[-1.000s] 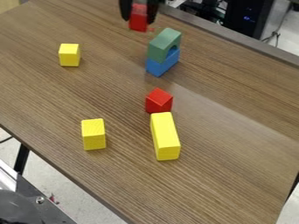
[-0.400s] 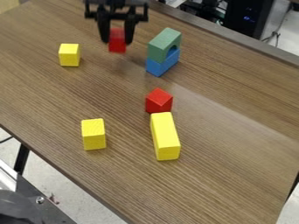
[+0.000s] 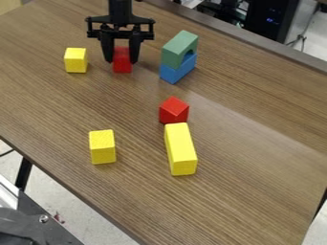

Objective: Put the red cube on the table

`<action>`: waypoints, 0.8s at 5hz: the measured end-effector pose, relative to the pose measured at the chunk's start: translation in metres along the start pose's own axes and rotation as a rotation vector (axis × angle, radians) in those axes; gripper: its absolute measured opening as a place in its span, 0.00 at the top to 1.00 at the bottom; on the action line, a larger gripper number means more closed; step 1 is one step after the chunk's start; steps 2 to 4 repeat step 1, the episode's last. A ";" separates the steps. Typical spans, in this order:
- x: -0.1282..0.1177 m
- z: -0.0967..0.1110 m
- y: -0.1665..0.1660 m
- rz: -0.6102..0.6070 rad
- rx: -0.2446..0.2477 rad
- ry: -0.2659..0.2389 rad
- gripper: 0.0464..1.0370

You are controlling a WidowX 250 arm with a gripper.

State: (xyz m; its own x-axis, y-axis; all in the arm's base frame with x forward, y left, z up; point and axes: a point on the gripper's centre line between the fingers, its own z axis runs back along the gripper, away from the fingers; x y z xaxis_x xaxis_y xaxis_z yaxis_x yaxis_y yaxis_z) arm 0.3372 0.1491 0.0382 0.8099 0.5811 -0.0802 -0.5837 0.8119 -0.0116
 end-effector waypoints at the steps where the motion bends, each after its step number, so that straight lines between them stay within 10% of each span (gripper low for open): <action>1: 0.000 -0.001 0.000 0.001 -0.006 -0.001 0.44; 4: 0.000 -0.001 0.000 0.001 -0.006 -0.001 0.44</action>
